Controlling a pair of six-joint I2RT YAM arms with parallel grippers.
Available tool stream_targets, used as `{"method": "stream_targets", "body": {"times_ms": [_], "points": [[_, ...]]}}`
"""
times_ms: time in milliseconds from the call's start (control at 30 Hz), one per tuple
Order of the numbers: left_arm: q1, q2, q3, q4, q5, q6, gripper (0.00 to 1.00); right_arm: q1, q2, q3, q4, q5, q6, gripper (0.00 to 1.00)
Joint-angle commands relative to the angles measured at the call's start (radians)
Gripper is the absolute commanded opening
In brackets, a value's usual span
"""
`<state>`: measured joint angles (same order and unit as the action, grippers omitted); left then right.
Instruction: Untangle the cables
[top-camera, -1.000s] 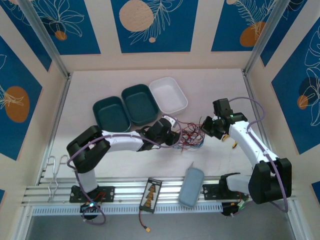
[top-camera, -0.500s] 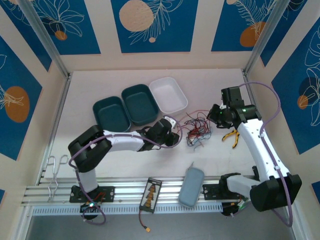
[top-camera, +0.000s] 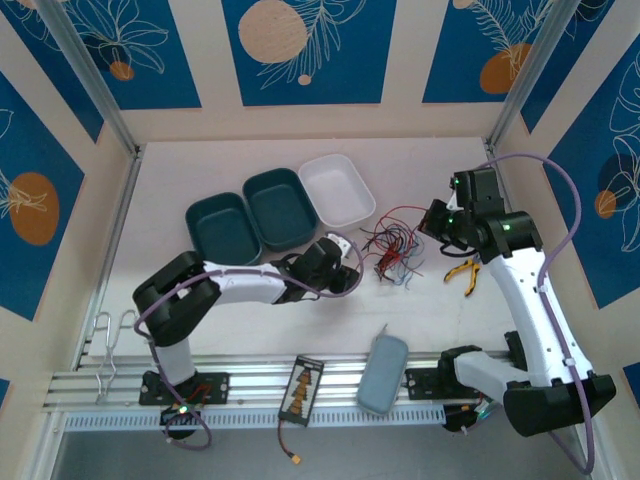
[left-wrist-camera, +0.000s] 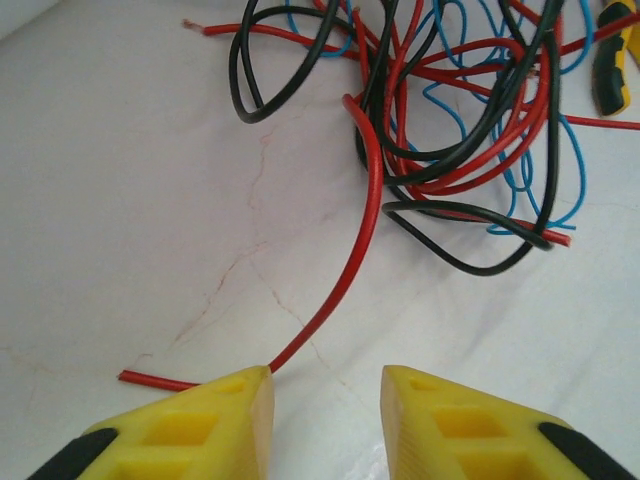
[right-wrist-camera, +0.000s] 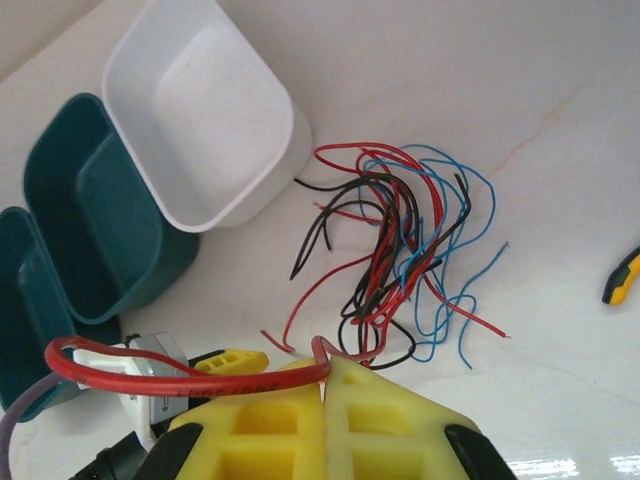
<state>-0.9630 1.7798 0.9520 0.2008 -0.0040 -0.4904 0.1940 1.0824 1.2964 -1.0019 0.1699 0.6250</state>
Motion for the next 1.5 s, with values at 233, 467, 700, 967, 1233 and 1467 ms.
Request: {"method": "stream_targets", "body": {"times_ms": [233,467,700,967,1233,1467], "points": [[0.007,-0.125,-0.043,0.034,-0.030,0.019,0.57,0.014,-0.083,0.173,-0.043,-0.025,-0.040,0.00],[0.007,-0.205,-0.060,0.033,-0.062,0.053,0.75,0.025,-0.084,0.243,-0.046,-0.037,-0.056,0.00],[0.007,-0.314,-0.078,0.020,-0.106,0.112,0.98,0.027,-0.075,0.326,-0.038,-0.054,-0.075,0.00],[0.017,-0.432,-0.076,0.008,-0.105,0.196,1.00,0.036,-0.050,0.404,-0.019,-0.116,-0.093,0.00],[0.142,-0.580,-0.038,-0.058,0.110,0.237,1.00,0.109,0.006,0.367,0.003,-0.129,-0.111,0.00],[0.244,-0.674,0.052,-0.182,0.218,0.183,1.00,0.211,0.062,0.362,0.016,-0.092,-0.175,0.00]]}}
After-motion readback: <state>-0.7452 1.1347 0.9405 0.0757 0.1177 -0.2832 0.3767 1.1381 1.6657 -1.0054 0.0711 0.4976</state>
